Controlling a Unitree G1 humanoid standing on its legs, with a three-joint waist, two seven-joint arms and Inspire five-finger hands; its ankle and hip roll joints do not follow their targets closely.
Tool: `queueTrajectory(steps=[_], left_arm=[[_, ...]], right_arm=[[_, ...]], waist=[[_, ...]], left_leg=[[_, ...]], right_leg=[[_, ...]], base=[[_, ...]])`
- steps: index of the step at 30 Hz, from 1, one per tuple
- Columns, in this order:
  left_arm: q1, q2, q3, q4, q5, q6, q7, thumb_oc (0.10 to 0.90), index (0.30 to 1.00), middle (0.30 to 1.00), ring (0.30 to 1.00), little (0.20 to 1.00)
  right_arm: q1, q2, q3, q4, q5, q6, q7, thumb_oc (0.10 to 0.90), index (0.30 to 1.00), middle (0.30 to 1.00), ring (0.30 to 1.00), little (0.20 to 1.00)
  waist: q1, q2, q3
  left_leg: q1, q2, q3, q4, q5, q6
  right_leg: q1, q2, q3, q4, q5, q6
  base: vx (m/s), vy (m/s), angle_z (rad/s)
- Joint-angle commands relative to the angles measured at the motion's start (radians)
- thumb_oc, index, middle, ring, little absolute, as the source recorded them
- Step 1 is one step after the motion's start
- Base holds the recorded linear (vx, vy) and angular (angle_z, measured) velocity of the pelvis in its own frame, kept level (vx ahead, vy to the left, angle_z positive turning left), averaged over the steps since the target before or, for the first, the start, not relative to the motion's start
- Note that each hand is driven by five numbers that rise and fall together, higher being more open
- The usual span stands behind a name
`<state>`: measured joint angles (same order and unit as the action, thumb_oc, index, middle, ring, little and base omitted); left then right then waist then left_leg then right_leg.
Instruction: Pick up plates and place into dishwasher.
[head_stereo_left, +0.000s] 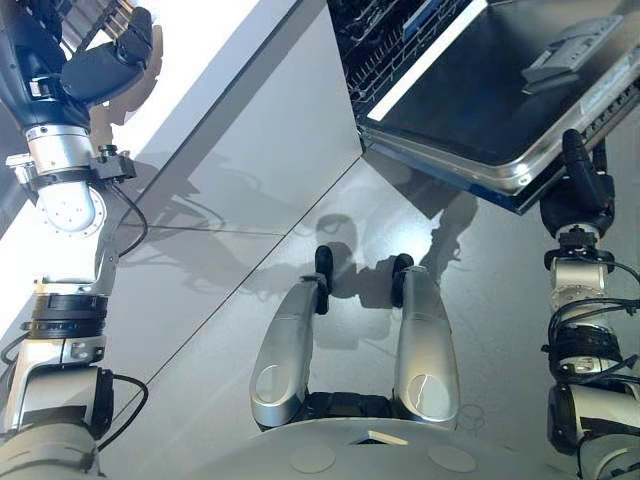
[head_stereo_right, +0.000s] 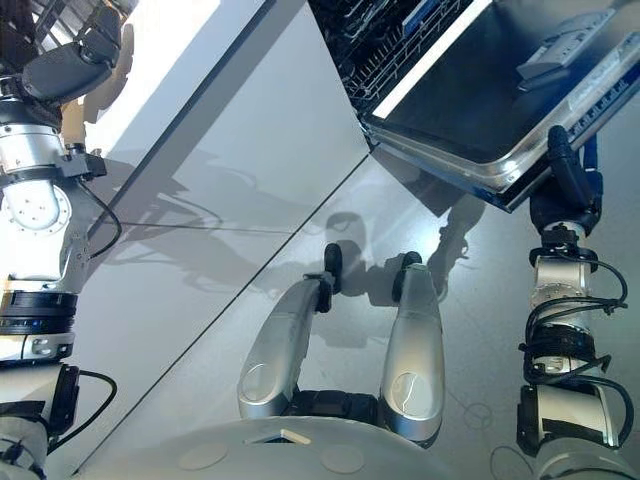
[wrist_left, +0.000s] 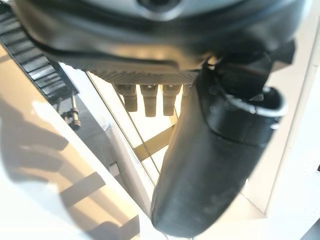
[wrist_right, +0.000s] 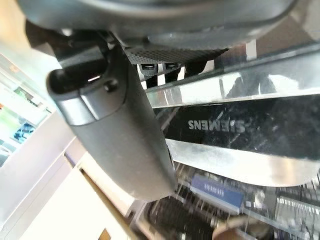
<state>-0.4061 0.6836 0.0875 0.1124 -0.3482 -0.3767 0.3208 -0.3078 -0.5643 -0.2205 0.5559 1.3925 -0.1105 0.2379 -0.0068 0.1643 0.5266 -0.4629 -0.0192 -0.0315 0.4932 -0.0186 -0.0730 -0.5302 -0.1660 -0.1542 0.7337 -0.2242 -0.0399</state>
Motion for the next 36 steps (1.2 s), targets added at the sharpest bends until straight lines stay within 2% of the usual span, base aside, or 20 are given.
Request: queueTrajectory(steps=[1,7,12,23,29,31,33,36], left_arm=[[0.005,0.033,0.056,-0.033,0.010,-0.080,0.008,0.800,0.900,0.900,0.900,0.900],[0.023,0.037,0.058,-0.002,-0.021,-0.100,-0.033,0.800,0.900,0.900,0.900,0.900],[0.056,0.033,0.072,-0.017,-0.039,-0.094,-0.072,0.800,0.900,0.900,0.900,0.900],[0.155,0.010,0.087,-0.028,-0.044,-0.095,-0.136,0.800,0.900,0.900,0.900,0.900],[0.252,-0.033,0.115,-0.061,-0.032,-0.131,-0.155,0.800,0.900,0.900,0.900,0.900],[0.292,-0.057,0.127,-0.077,-0.016,-0.150,-0.158,0.800,0.900,0.900,0.900,0.900],[0.345,-0.096,0.139,-0.109,0.003,-0.165,-0.165,0.800,0.900,0.900,0.900,0.900],[0.388,-0.136,0.162,-0.130,0.017,-0.171,-0.191,0.800,0.900,0.900,0.900,0.900]], right_arm=[[-0.252,0.133,0.291,-0.511,-0.150,0.154,0.319,0.800,0.900,0.900,0.900,0.900],[-0.283,0.187,0.337,-0.633,-0.239,0.172,0.220,0.800,0.900,0.900,0.900,0.900],[-0.233,0.213,0.320,-0.634,-0.244,0.184,0.204,0.800,0.900,0.900,0.900,0.900],[-0.099,0.254,0.276,-0.606,-0.279,0.145,0.161,0.800,0.900,0.900,0.900,0.900],[0.062,0.274,0.219,-0.565,-0.378,0.053,0.090,0.800,0.900,0.900,0.900,0.900],[0.137,0.277,0.198,-0.538,-0.445,-0.009,0.085,0.800,0.900,0.900,0.900,0.900],[0.216,0.279,0.183,-0.500,-0.584,-0.065,0.071,0.800,0.900,0.900,0.900,0.900],[0.310,0.293,0.170,-0.402,-0.723,-0.092,0.070,0.800,0.900,0.900,0.900,0.900]], waist=[[0.048,-0.072,-0.044],[0.060,-0.072,-0.074],[0.068,-0.080,-0.103],[0.071,-0.109,-0.179],[0.064,-0.124,-0.239],[0.059,-0.128,-0.259],[0.049,-0.133,-0.289],[0.029,-0.144,-0.322]], left_leg=[[0.042,-0.091,0.067,0.073,-0.124,0.102],[0.113,-0.102,0.065,0.011,-0.113,0.114],[0.177,-0.104,0.062,-0.042,-0.102,0.126],[0.320,-0.101,0.063,-0.140,-0.102,0.141],[0.395,-0.094,0.064,-0.239,-0.084,0.141],[0.415,-0.089,0.069,-0.273,-0.078,0.139],[0.446,-0.082,0.073,-0.323,-0.066,0.135],[0.481,-0.070,0.080,-0.384,-0.051,0.124]], right_leg=[[0.073,0.068,0.023,-0.048,0.018,0.015],[0.142,0.063,0.038,-0.128,0.049,0.028],[0.209,0.052,0.034,-0.199,0.080,0.038],[0.351,0.044,0.030,-0.348,0.131,0.080],[0.418,0.052,0.028,-0.459,0.163,0.108],[0.438,0.058,0.028,-0.491,0.167,0.113],[0.469,0.067,0.028,-0.535,0.174,0.117],[0.503,0.079,0.030,-0.582,0.180,0.120]], base=[[0.06,0.135,-0.17],[0.05,0.123,-0.16],[0.08,0.073,0.11],[0.09,0.028,0.31],[0.02,0.001,0.01],[0.00,0.000,0.00],[-0.02,0.000,0.01],[-0.06,-0.026,-0.04]])
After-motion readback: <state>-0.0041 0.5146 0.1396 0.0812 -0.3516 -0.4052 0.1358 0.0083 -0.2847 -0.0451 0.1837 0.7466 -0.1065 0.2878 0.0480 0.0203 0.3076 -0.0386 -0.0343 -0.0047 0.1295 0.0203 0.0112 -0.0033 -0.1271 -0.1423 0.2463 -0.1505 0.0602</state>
